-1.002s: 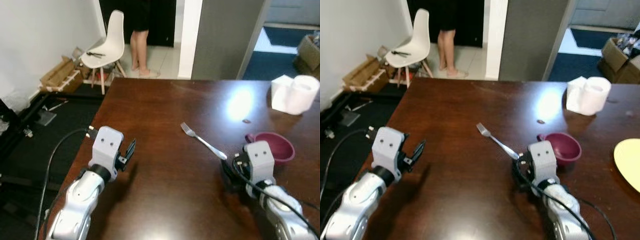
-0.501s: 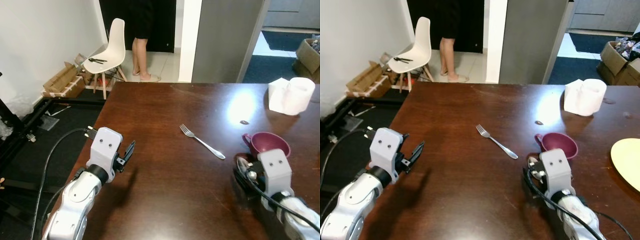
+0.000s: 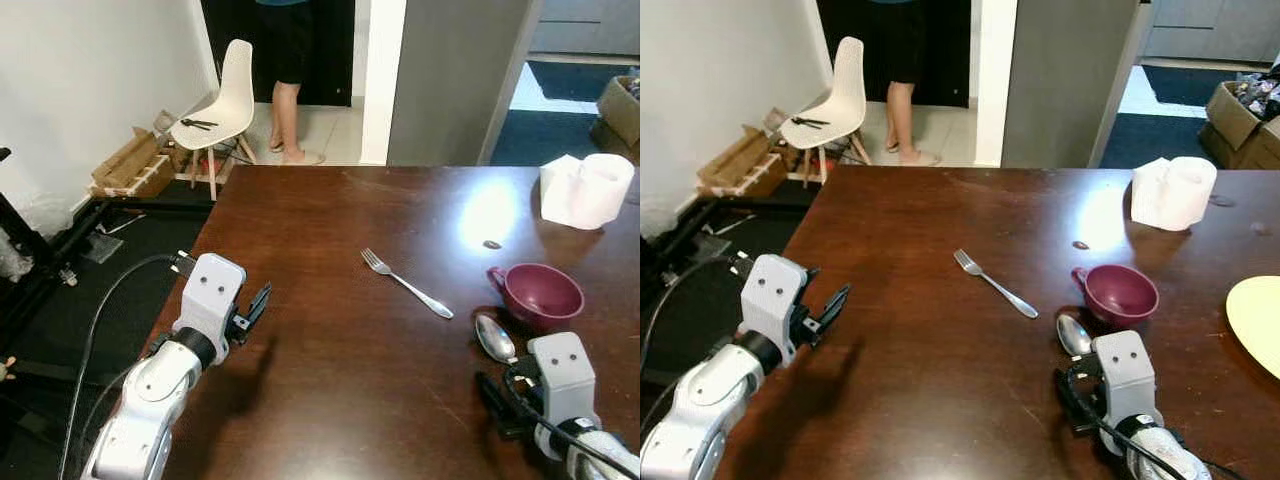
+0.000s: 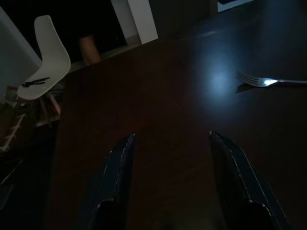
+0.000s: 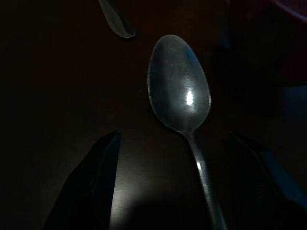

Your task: Setting the table

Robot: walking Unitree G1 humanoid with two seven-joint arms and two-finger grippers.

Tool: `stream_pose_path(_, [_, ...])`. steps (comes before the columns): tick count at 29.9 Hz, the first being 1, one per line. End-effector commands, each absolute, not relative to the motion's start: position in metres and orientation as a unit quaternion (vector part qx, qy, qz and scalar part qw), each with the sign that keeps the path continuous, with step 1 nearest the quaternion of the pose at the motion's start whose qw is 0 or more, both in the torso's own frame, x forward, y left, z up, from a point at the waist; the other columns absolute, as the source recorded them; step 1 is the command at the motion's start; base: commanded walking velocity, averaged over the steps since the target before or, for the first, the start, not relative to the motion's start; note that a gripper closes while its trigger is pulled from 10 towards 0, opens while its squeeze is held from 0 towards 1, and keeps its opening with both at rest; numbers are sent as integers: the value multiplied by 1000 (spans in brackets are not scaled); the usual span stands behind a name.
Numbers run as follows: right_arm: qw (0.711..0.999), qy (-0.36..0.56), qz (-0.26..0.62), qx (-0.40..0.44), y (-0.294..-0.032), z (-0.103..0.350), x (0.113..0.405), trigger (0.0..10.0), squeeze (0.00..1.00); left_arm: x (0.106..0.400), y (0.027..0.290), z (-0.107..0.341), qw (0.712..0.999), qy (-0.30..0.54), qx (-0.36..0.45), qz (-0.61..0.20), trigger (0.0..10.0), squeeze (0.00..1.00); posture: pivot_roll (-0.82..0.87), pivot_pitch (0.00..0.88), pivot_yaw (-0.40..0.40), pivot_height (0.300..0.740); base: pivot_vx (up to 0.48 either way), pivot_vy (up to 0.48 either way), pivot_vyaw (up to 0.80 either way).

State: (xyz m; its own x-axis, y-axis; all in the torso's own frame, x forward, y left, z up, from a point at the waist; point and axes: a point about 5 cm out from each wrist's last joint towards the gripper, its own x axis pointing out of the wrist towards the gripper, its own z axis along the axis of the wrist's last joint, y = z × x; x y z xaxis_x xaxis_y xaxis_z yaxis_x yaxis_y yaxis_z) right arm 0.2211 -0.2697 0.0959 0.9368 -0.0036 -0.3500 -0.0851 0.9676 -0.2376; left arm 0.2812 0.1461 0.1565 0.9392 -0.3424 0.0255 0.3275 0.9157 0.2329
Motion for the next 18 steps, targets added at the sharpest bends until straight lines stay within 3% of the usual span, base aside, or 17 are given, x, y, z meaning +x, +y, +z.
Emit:
stream_pose_path(1, [966, 229, 7, -118, -277, 77, 211, 10000, 0, 280, 151, 155, 980, -24, 111, -165, 10000, 0, -99, 29, 161, 740, 0, 0, 0])
stream_pose_path(4, [965, 249, 17, -78, -274, 69, 205, 10000, 0, 279, 150, 154, 980, -23, 111, -166, 10000, 0, -99, 29, 161, 740, 0, 0, 0])
stream_pose_path(5, [964, 257, 28, -54, -270, 66, 203, 6784, 0, 279, 150, 154, 980, -23, 111, -166, 10000, 0, -99, 29, 161, 740, 0, 0, 0])
stream_pose_path(6, [963, 267, 42, -21, -263, 62, 199, 4941, 0, 280, 151, 155, 980, -23, 111, -166, 10000, 0, -99, 29, 161, 740, 0, 0, 0])
stream_pose_path(8, [959, 277, 62, 21, -253, 57, 195, 4588, 0, 280, 151, 155, 980, -24, 111, -165, 10000, 0, -99, 29, 161, 740, 0, 0, 0])
stream_pose_path(9, [956, 284, 67, 36, -249, 54, 193, 3255, 0, 281, 151, 156, 980, -24, 111, -165, 10000, 0, -98, 30, 158, 740, 0, 0, 0])
stream_pose_path(11, [954, 287, 70, 44, -246, 52, 192, 3255, 0, 281, 151, 156, 980, -24, 111, -164, 10000, 0, -98, 30, 158, 740, 0, 0, 0])
stream_pose_path(12, [950, 295, 75, 61, -242, 47, 189, 667, 0, 281, 152, 156, 980, -24, 111, -164, 10000, 0, -99, 29, 156, 740, 0, 0, 0])
stream_pose_path(13, [945, 308, 86, 74, -238, 42, 186, 0, 0, 281, 152, 156, 980, -24, 111, -162, 10000, 0, -97, 28, 154, 740, 0, 0, 0])
stream_pose_path(18, [930, 338, 128, 68, -226, 31, 178, 0, 0, 281, 152, 155, 981, -23, 107, -159, 10000, 0, -97, 26, 148, 740, 0, 0, 0])
